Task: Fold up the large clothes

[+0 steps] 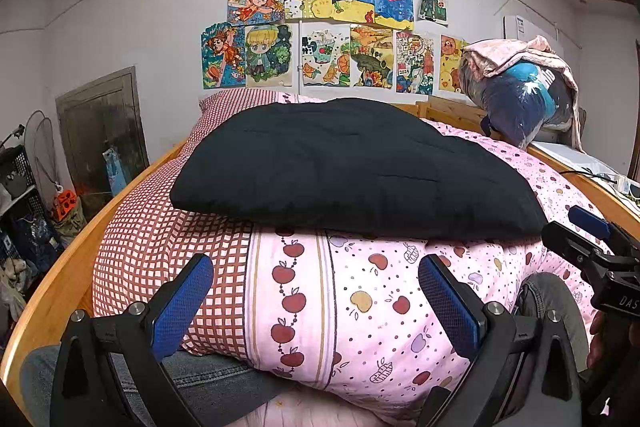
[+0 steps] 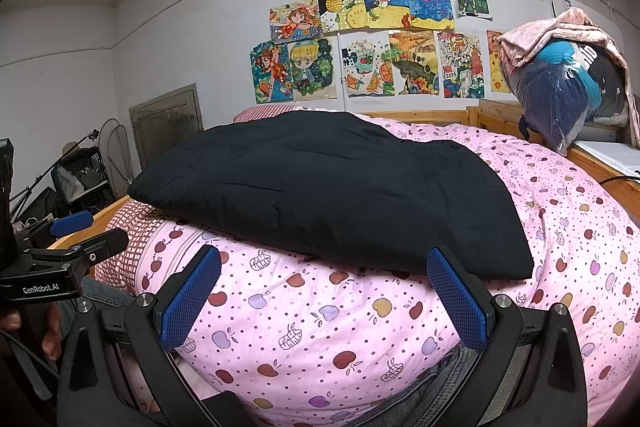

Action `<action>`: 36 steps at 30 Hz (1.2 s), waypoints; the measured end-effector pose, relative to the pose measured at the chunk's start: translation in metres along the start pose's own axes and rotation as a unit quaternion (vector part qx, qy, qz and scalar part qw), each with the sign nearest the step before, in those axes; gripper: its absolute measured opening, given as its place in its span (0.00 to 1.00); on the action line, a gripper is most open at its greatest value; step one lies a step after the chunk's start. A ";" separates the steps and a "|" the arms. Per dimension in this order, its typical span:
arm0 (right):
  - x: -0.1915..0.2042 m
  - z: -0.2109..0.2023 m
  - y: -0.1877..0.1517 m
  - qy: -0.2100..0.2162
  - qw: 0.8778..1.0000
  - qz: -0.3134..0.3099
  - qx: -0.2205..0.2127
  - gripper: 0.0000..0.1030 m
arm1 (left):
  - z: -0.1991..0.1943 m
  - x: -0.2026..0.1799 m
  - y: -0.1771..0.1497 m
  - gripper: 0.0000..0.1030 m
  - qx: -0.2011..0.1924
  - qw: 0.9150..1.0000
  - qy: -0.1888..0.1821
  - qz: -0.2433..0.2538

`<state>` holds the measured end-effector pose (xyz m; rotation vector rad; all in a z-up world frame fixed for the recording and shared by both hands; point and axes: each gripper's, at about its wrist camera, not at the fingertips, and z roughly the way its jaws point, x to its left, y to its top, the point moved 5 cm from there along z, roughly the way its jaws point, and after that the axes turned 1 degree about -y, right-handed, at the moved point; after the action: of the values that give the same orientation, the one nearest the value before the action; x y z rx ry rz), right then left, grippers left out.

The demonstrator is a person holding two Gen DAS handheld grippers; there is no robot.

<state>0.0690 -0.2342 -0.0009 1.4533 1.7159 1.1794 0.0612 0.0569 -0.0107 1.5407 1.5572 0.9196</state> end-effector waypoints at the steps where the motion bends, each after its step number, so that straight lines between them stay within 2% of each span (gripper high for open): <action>1: 0.000 0.000 0.000 0.000 1.000 0.000 0.000 0.98 | 0.000 0.000 0.000 1.00 0.000 1.000 0.000 0.000; 36: 0.002 0.002 -0.003 0.000 1.000 0.001 0.002 0.98 | 0.004 0.002 -0.008 1.00 0.006 1.000 -0.012 -0.001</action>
<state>0.0688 -0.2315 -0.0040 1.4582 1.7179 1.1773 0.0615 0.0589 -0.0196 1.5528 1.5508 0.8882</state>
